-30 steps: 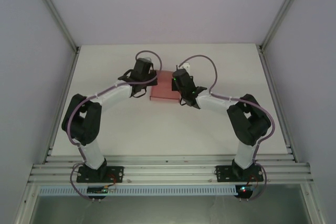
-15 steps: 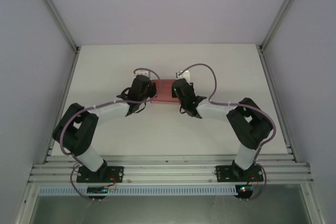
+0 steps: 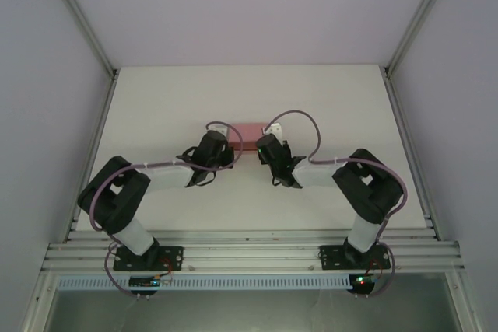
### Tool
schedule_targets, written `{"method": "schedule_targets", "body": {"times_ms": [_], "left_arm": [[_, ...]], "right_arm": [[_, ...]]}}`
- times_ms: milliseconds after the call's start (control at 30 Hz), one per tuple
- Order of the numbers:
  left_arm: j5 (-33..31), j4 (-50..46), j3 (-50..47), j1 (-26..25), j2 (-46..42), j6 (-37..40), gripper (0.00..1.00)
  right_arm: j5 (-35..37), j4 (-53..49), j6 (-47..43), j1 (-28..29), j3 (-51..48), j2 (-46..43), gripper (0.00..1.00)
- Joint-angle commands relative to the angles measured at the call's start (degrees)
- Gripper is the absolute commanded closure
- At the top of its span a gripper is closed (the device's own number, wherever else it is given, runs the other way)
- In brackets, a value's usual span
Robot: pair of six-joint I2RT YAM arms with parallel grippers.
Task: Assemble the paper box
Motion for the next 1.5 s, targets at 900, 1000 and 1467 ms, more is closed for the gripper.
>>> {"method": "schedule_targets", "body": {"times_ms": [900,1000,1467], "left_arm": [[-0.8,-30.5,15.0,1.4,-16.3,-0.9,0.0],[4.5,-29.6,17.2,6.6,-12.0,-4.1,0.0],[28.6,-19.0,21.5,16.7,10.1,-5.6,0.06]], "right_arm": [[-15.9,-19.6,-5.5,-2.2,3.5,-22.4,0.02],[-17.2,-23.7,-0.7,-7.4,8.8,-18.0,0.01],[-39.2,-25.4,4.8,-17.2,17.7,5.9,0.17]]}}
